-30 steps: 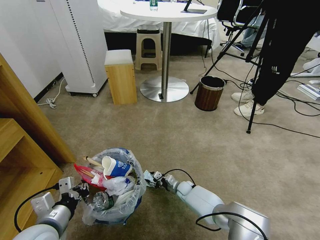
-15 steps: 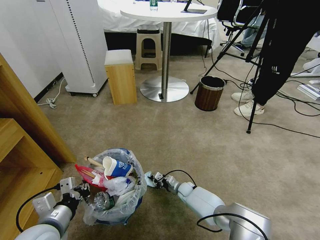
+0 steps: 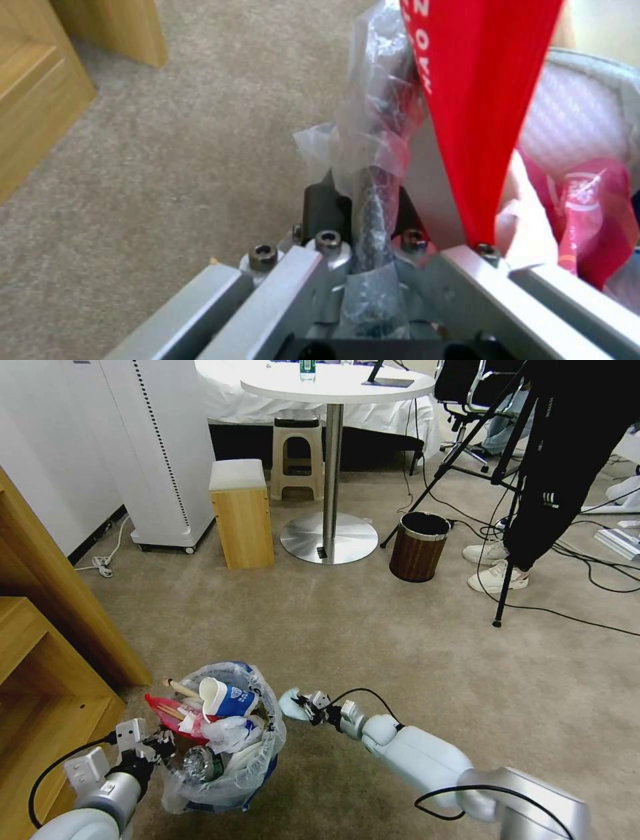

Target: Pick up the trash bin and place the garbage on the floor into it.

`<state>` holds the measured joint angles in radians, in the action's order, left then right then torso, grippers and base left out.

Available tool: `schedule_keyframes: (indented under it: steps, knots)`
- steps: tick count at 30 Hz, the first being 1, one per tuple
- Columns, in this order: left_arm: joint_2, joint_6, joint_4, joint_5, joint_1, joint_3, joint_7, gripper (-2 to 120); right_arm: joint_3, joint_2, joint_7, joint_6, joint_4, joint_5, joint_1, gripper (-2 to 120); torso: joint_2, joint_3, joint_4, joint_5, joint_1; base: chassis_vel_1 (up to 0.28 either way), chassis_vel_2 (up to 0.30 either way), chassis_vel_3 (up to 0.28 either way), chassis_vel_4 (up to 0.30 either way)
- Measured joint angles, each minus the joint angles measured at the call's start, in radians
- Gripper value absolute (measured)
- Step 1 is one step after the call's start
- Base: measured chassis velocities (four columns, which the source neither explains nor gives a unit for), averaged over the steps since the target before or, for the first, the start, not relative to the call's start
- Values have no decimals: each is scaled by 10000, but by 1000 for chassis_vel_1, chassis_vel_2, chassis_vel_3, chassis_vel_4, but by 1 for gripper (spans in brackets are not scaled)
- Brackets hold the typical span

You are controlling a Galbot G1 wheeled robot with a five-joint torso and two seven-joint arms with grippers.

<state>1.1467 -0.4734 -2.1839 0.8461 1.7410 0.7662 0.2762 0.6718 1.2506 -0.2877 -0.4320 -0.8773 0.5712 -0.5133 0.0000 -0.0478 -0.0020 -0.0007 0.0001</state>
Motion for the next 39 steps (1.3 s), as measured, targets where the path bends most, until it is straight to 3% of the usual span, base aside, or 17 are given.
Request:
schedule_keyframes:
  steps: [3, 7, 9, 11, 14, 22, 26, 33, 39]
  knots:
    - [-95, 0, 106, 49, -47, 62, 44, 0, -86, -1232, 125, -1, -1428, 233, -71, 0, -1, 0, -3, -1, 0, 0, 0, 0, 0]
    - [-142, -4, 153, 93, -54, 63, 59, 0, -135, -1805, 159, -66, -2081, 313, -91, 0, 0, 0, -9, 2, 0, 0, 0, 0, 0]
    - [-178, -10, 273, 97, -65, 63, 81, 0, -261, -2777, 209, -114, -3635, 613, -95, 0, 0, 0, -7, -3, 0, 0, 0, 0, 0]
    - [-180, -12, 294, 97, -67, 59, 81, 0, -289, -2941, 211, -115, -4024, 715, -90, 0, -1, 0, -4, 0, 0, 0, 0, 0, 0]
    - [-138, -30, 365, 41, -75, 9, 81, 0, -370, -3612, 227, -108, -5743, 1250, 55, 0, 0, 0, -1, -2, 0, 0, 0, 0, 0]
    - [-152, -72, 231, 9, -26, 30, 118, 0, -196, -3971, -8, 35, -7710, 2190, 599, 0, 0, 0, -2, 0, 0, 0, 0, 0, 0]
    - [-152, -76, 207, 10, -18, 37, 121, 0, -35, -3967, -164, 110, -8106, 2518, 904, 0, 0, 0, -2, -2, 0, 0, 0, 0, 0]
    - [-139, -97, 11, 14, 12, 60, 171, 0, 1603, -3618, -160, 492, -8859, 3676, 2532, 0, 0, 0, 0, -3, 0, 0, 0, 0, 0]
    - [-93, -116, -184, 18, 100, 61, 184, 0, 2691, -3269, 115, 736, -8505, 4111, 3079, 0, 0, 0, -2, -1, 0, 0, 0, 0, 0]
